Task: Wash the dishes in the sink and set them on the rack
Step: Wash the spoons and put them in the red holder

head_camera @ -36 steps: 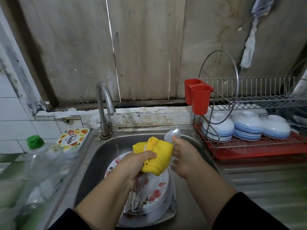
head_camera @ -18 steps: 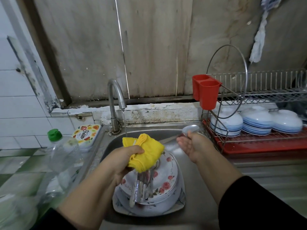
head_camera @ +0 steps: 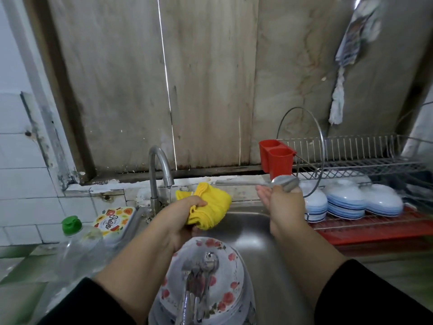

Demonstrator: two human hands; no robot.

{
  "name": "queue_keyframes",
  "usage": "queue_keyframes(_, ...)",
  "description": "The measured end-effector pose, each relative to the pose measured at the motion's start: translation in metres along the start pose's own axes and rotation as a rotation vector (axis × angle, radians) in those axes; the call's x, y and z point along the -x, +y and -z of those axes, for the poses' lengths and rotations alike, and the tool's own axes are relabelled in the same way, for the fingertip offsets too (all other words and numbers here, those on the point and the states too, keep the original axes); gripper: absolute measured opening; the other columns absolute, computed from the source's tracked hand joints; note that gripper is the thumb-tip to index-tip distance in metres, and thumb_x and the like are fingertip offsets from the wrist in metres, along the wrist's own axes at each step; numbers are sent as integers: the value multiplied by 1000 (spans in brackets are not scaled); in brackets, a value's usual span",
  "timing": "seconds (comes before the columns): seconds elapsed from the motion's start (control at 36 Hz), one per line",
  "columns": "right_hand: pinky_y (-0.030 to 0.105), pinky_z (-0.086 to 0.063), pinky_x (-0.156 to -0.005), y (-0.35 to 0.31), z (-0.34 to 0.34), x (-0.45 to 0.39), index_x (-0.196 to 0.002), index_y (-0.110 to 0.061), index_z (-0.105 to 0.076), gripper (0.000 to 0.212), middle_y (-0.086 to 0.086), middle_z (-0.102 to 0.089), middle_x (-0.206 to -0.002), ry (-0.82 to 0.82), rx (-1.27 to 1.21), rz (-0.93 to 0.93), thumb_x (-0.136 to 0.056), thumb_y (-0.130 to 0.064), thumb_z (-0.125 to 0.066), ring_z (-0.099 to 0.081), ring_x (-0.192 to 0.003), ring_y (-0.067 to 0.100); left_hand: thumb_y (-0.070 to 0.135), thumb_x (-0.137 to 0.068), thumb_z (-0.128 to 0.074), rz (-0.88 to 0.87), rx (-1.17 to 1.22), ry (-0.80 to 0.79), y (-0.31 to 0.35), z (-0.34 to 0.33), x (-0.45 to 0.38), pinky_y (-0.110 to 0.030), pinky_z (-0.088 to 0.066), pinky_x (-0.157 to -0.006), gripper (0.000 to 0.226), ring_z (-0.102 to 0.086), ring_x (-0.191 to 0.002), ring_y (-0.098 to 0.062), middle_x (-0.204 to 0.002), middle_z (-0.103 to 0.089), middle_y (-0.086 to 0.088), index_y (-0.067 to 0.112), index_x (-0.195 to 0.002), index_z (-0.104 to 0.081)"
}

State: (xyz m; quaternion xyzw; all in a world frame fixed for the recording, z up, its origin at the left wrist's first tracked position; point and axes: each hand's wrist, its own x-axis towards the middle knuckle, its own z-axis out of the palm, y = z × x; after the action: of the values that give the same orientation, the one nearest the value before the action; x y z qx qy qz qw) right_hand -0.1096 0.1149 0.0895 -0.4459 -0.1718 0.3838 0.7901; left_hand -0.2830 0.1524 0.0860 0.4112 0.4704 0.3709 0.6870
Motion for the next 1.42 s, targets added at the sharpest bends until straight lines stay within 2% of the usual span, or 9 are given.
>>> queue_keyframes(0.17, 21, -57, -72, -41, -17, -8, -116, -14, -44, 23, 18, -61, -103, -45, 258, 434, -99, 0, -37, -65, -71, 11, 14, -89, -55, -85, -26, -36, 34, -30, -3, -10, -28, -32, 6, -45, -54, -14, -67, -50, -4, 13, -85, -50)
queue_keyframes(0.31, 44, -54, -85, -83, -16, -19, -118, -23, -48, 26, 4, -66, -85, 6, 614, 711, -98, -10, -39, -68, -84, 21, 15, -89, -54, -136, -44, -96, 56, -52, -4, -13, -27, -34, 9, -42, -56, -11, -66, -47, -1, 18, -83, -49)
queue_keyframes(0.5, 38, -51, -78, -115, -12, -24, -128, -19, -48, 34, 15, -62, -104, 1, 942, 855, -98, -9, -36, -62, -95, 29, 16, -90, -54, -162, -65, -121, 69, -75, -3, -16, -28, -38, 10, -42, -58, -10, -69, -47, 0, 19, -83, -48)
queue_keyframes(0.75, 27, -33, -64, -102, -16, -38, -131, -16, -43, 48, 9, -51, -102, -104, 1273, 761, -89, 4, -33, -48, -80, 22, 16, -90, -55, -164, -67, -123, 71, -76, 0, -16, -29, -38, 9, -42, -59, -10, -71, -48, 0, 18, -84, -49)
queue_keyframes(0.86, 31, -33, -64, -99, -22, -46, -130, -12, -41, 44, 19, -55, -106, -94, 1337, 694, -90, 4, -34, -45, -81, 25, 15, -89, -58, -196, -61, -91, 71, -70, 1, -18, -31, -45, 7, -46, -61, -11, -73, -52, -1, 15, -85, -51)
queue_keyframes(1.19, 28, -42, -83, -87, -29, -59, -129, -9, -47, 34, 13, -55, -127, -67, 1073, 386, -96, -13, -49, -55, -106, 26, 12, -88, -59, -195, -25, -119, 63, -70, 0, -20, -32, -51, 6, -48, -63, -12, -76, -54, -2, 14, -89, -54)
queue_keyframes(1.28, 27, -42, -75, -85, -28, -56, -139, -7, -37, 48, 12, -51, -132, -76, 1041, 343, -94, -13, -53, -55, -105, 26, 13, -88, -59, -189, -29, -122, 61, -69, -1, -20, -31, -49, 6, -47, -63, -12, -76, -53, -2, 15, -89, -54)
queue_keyframes(1.36, 25, -42, -68, -82, -24, -52, -135, -5, -39, 44, 13, -53, -126, -94, 1029, 340, -93, -10, -52, -55, -109, 30, 14, -88, -59, -182, -40, -118, 59, -68, -1, -18, -32, -45, 6, -46, -61, -11, -74, -54, -1, 16, -89, -54)
queue_keyframes(1.42, 25, -39, -74, -77, -21, -50, -129, -5, -43, 38, 10, -55, -119, -102, 1001, 357, -91, -6, -51, -54, -105, 27, 14, -88, -60, -178, -41, -115, 57, -67, -1, -16, -32, -40, 6, -46, -60, -11, -72, -54, 0, 16, -87, -54)
